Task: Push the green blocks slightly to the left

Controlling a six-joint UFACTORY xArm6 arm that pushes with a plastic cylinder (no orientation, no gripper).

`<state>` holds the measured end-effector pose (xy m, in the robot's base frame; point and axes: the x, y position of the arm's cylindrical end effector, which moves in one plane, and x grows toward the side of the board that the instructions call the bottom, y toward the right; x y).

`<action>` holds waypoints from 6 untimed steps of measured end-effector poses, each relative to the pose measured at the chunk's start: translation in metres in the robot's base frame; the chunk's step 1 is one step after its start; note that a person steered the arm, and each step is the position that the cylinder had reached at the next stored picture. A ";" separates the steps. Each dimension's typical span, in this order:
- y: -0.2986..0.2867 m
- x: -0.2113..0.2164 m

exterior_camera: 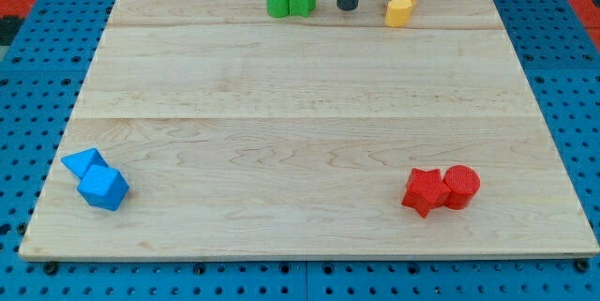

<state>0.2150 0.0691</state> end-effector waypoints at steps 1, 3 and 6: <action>-0.035 0.000; -0.076 0.015; -0.077 0.021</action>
